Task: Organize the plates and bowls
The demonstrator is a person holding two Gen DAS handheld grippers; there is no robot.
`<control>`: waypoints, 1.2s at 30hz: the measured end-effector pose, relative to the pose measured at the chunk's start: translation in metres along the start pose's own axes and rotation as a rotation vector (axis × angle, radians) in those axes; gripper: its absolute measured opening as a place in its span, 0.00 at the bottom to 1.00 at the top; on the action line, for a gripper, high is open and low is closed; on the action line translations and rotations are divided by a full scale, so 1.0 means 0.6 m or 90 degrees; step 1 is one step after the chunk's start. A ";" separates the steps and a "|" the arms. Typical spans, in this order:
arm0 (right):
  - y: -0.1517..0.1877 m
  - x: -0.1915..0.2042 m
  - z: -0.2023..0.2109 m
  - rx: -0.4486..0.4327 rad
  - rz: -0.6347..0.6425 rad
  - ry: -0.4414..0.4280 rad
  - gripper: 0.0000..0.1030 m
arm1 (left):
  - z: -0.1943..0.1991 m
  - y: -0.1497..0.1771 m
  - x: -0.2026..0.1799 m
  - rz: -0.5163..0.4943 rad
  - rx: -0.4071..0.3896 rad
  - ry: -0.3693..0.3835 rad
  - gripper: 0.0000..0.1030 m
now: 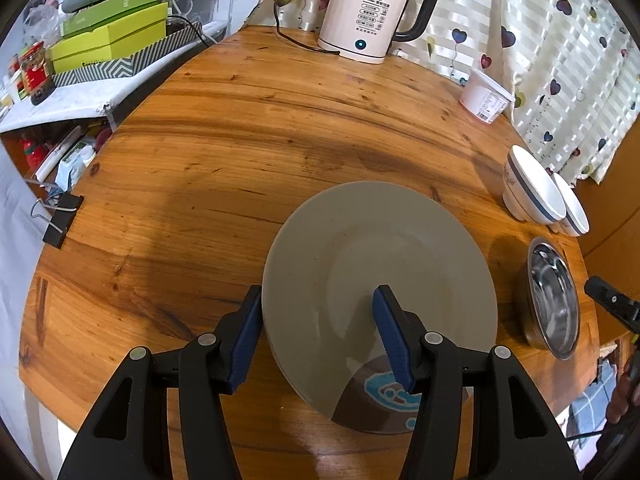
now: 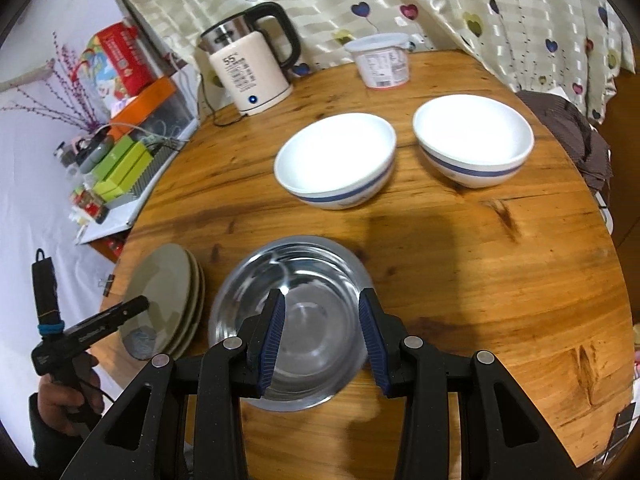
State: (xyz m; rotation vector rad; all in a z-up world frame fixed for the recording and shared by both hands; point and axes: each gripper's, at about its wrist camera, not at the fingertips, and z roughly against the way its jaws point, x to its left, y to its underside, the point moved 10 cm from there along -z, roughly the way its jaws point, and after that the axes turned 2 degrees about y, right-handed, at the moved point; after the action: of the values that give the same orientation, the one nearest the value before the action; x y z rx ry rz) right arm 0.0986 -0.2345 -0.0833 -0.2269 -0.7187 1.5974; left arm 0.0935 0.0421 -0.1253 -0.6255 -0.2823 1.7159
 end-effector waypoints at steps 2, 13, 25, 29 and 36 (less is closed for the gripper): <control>0.003 -0.008 -0.004 0.005 -0.004 0.006 0.37 | 0.005 -0.003 0.004 0.004 -0.007 -0.005 0.54; 0.034 -0.043 -0.049 0.071 -0.016 0.020 0.19 | 0.058 -0.040 -0.040 -0.029 -0.065 -0.008 0.54; 0.031 -0.070 -0.024 0.061 -0.032 0.018 0.12 | 0.040 -0.054 -0.163 -0.109 -0.049 0.050 0.54; 0.016 -0.075 -0.005 0.036 -0.028 0.020 0.13 | 0.035 -0.061 -0.200 -0.134 -0.046 0.068 0.54; -0.020 -0.080 0.014 -0.001 -0.038 0.010 0.21 | 0.017 -0.079 -0.257 -0.155 -0.033 0.102 0.54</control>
State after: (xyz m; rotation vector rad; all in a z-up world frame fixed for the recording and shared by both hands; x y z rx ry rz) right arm 0.1125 -0.2825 -0.0823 -0.2175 -0.7094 1.5373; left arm 0.1468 -0.0927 -0.0536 -0.7324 -0.2783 1.4210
